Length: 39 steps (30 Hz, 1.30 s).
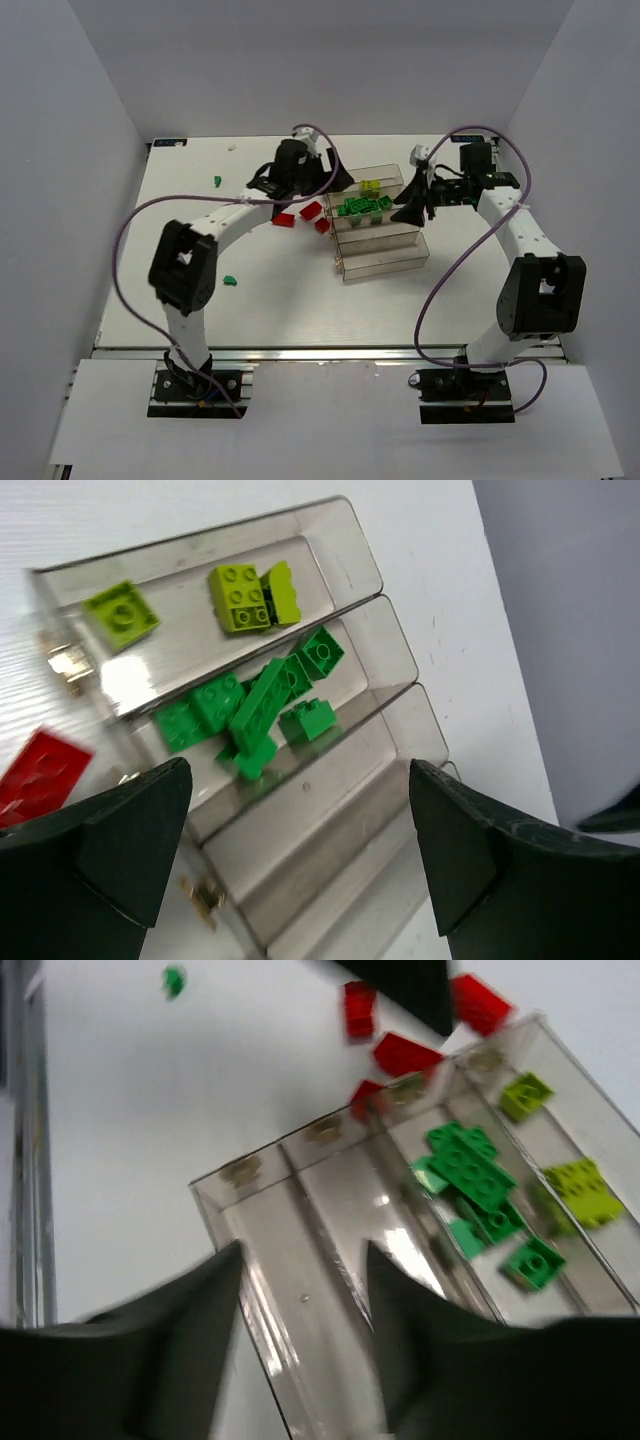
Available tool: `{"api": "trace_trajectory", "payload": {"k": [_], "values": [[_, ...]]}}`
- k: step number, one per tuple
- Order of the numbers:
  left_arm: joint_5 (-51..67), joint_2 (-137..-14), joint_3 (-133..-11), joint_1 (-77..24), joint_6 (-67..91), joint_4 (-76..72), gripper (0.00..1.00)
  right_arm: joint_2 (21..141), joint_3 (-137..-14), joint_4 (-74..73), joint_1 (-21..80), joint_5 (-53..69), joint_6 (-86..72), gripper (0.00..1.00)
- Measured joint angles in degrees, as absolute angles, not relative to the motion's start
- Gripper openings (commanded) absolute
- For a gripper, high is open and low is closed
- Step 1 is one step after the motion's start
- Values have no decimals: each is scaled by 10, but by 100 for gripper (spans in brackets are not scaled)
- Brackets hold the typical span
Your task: Sort the legos into containers by color
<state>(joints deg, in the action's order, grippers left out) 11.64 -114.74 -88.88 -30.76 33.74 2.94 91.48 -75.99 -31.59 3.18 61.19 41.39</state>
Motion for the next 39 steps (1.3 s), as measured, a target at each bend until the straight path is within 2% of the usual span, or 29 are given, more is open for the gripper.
{"api": "trace_trajectory", "payload": {"k": [3, 6, 9, 15, 16, 17, 19, 24, 30, 39], "values": [[90, -1027, -801, -286, 343, 41, 98, 916, -760, -415, 65, 623, 548, 74], [61, -901, -712, -233, 353, 59, 98, 926, -764, -503, 131, 610, 657, 72], [16, -806, -651, -171, 359, 93, 98, 943, -767, -521, 215, 577, 680, 68], [-95, -711, -630, -140, 357, 222, 98, 959, -736, -372, 404, 435, 561, 70], [-108, -700, -632, -140, 356, 241, 98, 971, -741, -347, 431, 416, 535, 75], [-123, -690, -634, -140, 354, 263, 98, 992, -755, -327, 462, 395, 503, 86], [-147, -669, -640, -140, 354, 296, 98, 1040, -788, -288, 507, 359, 449, 89], [-199, -595, -653, -140, 354, 356, 98, 1149, -858, -174, 580, 282, 317, 89], [-246, -496, -657, -140, 356, 412, 98, 1275, -969, -106, 610, 191, 195, 88], [-281, -408, -645, -140, 363, 464, 98, 1341, -1034, -67, 626, 134, 108, 82]]}}
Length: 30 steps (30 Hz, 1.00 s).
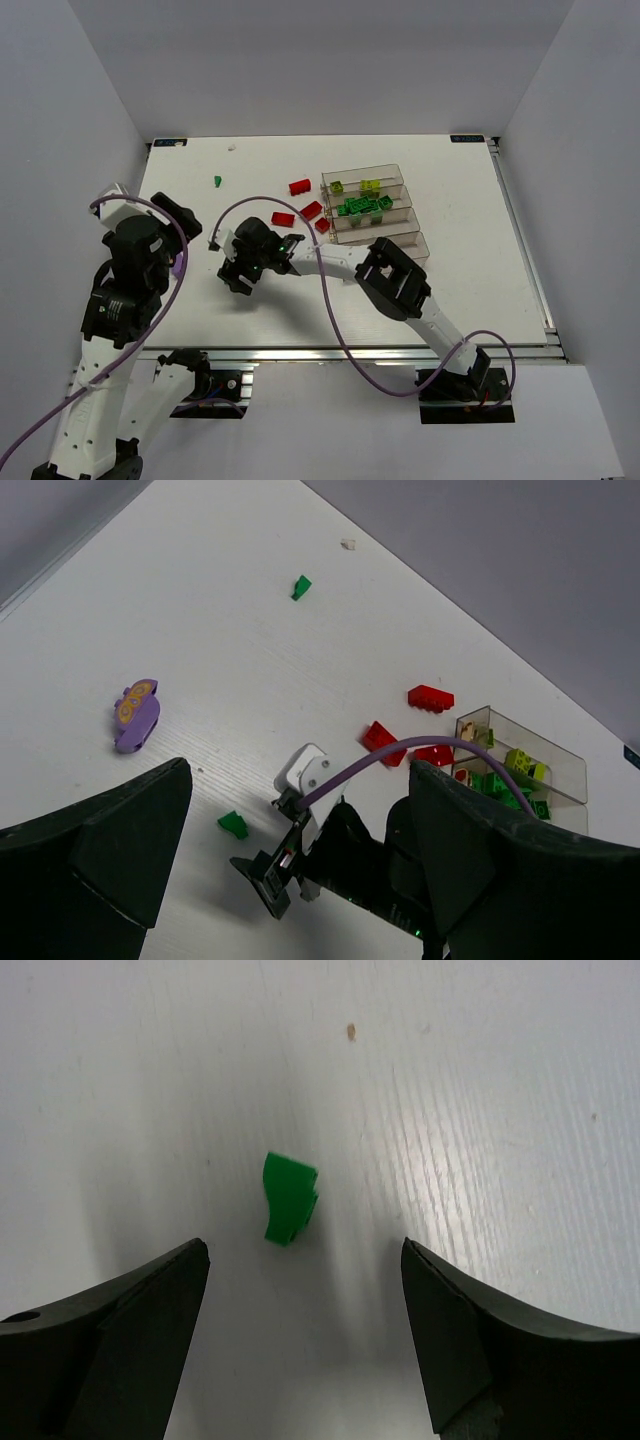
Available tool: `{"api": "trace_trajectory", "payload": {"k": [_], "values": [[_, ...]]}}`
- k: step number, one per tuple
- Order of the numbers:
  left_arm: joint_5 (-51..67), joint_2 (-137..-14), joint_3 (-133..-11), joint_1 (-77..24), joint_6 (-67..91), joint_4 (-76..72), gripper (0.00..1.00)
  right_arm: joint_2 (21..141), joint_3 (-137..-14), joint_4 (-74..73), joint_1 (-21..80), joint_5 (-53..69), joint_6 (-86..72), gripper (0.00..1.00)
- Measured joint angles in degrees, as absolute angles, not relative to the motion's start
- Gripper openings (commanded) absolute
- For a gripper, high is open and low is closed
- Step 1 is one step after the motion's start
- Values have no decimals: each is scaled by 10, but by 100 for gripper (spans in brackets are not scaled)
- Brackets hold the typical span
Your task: Sort the legos into containers by color
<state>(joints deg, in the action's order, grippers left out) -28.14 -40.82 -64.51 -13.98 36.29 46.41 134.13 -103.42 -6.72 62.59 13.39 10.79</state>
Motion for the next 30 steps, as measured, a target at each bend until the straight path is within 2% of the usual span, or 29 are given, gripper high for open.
{"api": "trace_trajectory", "payload": {"k": [7, 13, 16, 17, 19, 20, 21, 22, 25, 26, 28, 30], "values": [[-291, -414, -644, -140, 354, 484, 98, 1384, -1089, -52, 637, 106, 91, 75], [-293, -414, -644, -140, 349, 485, 98, 1402, -1104, -41, 642, 90, 92, 62], [-294, -414, -642, -140, 349, 483, 98, 1402, -1103, -41, 642, 89, 96, 52], [-294, -415, -641, -140, 347, 483, 98, 1402, -1102, -41, 642, 89, 97, 45], [-294, -416, -638, -140, 347, 479, 96, 1400, -1096, -34, 642, 92, 101, 38], [-294, -417, -636, -140, 347, 476, 95, 1397, -1091, -30, 642, 94, 104, 30], [-294, -418, -633, -140, 347, 474, 93, 1394, -1084, -29, 641, 98, 109, 26], [-293, -420, -630, -140, 347, 474, 84, 1389, -1077, -29, 641, 101, 112, 19], [-292, -424, -620, -140, 349, 460, 59, 1370, -1054, -40, 637, 125, 122, 9], [-291, -425, -616, -140, 351, 454, 46, 1363, -1047, -47, 634, 138, 126, 4], [-291, -430, -612, -140, 354, 445, 39, 1346, -1036, -69, 630, 171, 141, 0], [-289, -434, -610, -140, 356, 435, 37, 1325, -1032, -96, 619, 221, 163, 0]]}}
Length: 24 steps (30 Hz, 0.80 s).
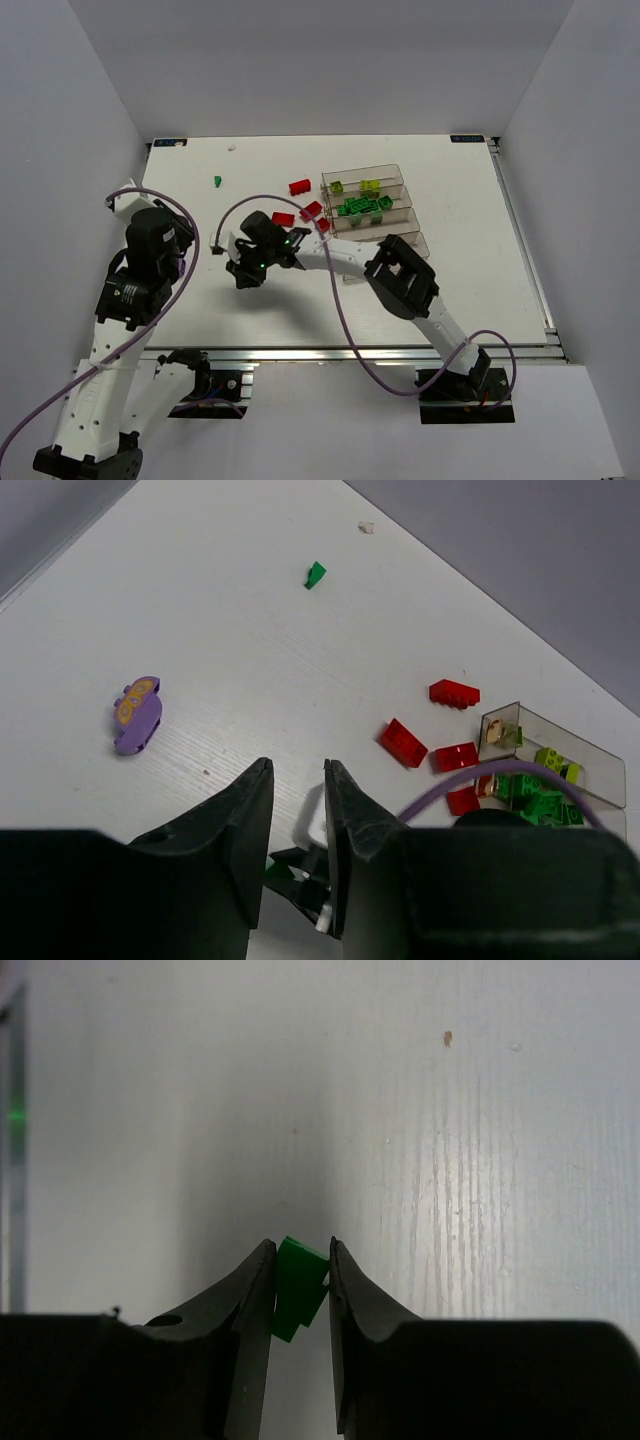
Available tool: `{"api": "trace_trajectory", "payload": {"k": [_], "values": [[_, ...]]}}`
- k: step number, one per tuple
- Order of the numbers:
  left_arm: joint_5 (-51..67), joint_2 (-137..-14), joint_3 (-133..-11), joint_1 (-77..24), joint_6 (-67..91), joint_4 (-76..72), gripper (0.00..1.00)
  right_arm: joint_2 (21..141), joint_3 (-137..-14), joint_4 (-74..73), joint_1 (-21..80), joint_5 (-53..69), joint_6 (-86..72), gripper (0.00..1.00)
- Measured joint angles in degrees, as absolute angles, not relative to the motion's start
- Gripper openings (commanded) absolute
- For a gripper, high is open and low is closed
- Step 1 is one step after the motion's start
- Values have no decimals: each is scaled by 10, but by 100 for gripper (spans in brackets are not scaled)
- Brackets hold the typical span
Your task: Sort the legos into containers by color
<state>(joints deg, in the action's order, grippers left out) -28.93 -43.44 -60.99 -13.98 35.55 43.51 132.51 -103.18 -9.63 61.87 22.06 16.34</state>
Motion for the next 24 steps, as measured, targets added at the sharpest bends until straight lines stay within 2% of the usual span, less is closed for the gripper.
{"api": "trace_trajectory", "payload": {"k": [2, 9, 14, 19, 24], "values": [[-288, -439, -606, -140, 358, 420, 36, 1298, -1030, -125, 601, 270, 189, 0], [-264, -459, -571, -140, 367, 354, 15, 1124, -937, -177, 491, 389, 245, 0], [-225, -500, -543, -140, 380, 298, 14, 1027, -865, -184, 395, 399, 246, 0], [-175, -560, -520, -140, 394, 247, 14, 1001, -829, -198, 299, 348, 246, 0], [-133, -614, -520, -140, 409, 204, 23, 1017, -827, -208, 210, 288, 245, 0]]}}
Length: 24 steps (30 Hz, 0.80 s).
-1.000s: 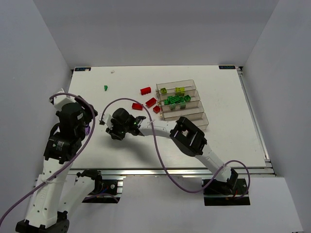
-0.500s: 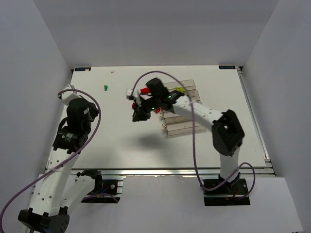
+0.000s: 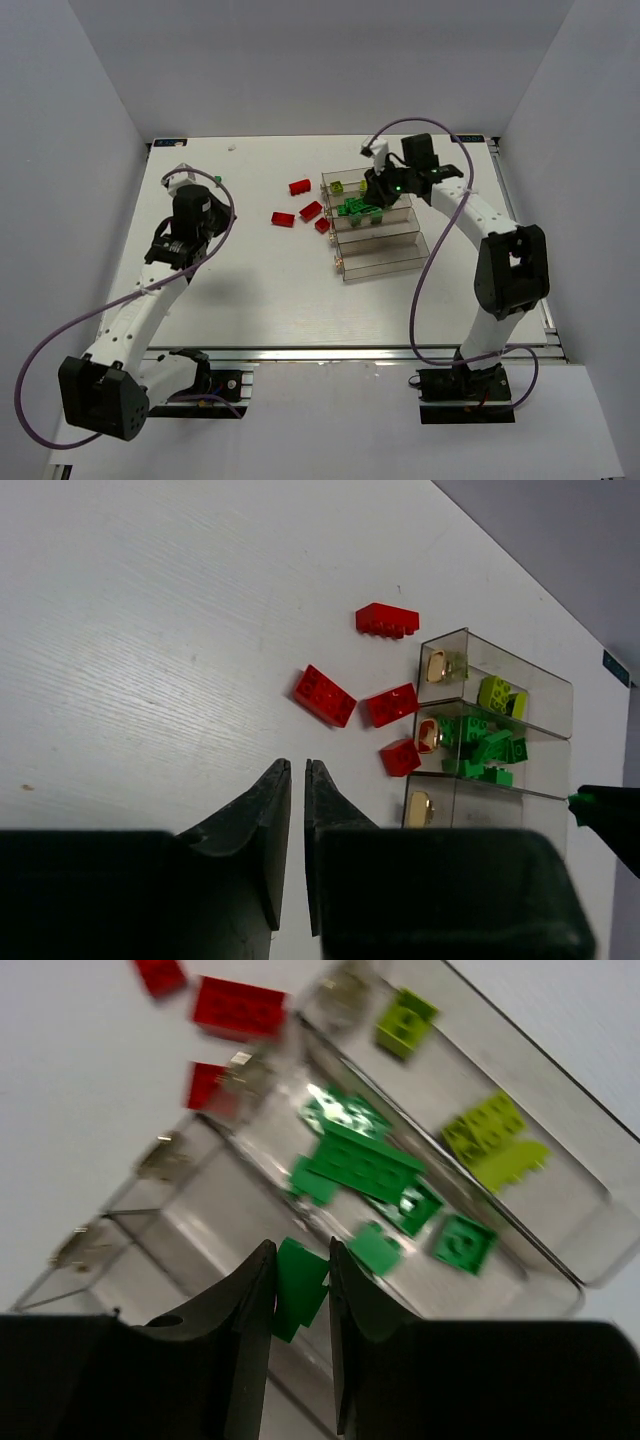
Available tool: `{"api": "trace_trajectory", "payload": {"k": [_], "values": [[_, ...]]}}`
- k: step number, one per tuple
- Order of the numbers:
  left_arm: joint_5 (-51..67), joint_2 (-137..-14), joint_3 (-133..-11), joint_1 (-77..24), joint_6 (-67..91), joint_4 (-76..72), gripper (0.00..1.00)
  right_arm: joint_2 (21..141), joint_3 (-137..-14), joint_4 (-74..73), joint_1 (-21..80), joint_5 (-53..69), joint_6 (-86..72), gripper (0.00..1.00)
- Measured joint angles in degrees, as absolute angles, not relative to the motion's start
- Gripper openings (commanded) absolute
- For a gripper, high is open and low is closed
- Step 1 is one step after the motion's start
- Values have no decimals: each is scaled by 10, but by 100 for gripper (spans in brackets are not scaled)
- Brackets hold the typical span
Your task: Sort the legos into containers by color
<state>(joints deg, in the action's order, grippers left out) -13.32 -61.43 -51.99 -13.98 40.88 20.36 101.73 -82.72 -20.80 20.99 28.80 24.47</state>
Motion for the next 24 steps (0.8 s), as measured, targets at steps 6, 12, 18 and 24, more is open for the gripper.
{"api": "trace_trajectory", "payload": {"k": [6, 12, 18, 24], "values": [[-100, -640, -519, -140, 425, 182, 52, 1094, -870, -214, 136, 239, 246, 0], [-93, -654, -519, -139, 429, 180, 70, 1146, -898, -222, 127, 220, 251, 4], [-77, -698, -523, -127, 428, 180, 75, 1164, -917, -226, 129, 213, 259, 53], [-57, -772, -556, -96, 420, 196, 78, 1164, -922, -227, 127, 215, 263, 66]]}}
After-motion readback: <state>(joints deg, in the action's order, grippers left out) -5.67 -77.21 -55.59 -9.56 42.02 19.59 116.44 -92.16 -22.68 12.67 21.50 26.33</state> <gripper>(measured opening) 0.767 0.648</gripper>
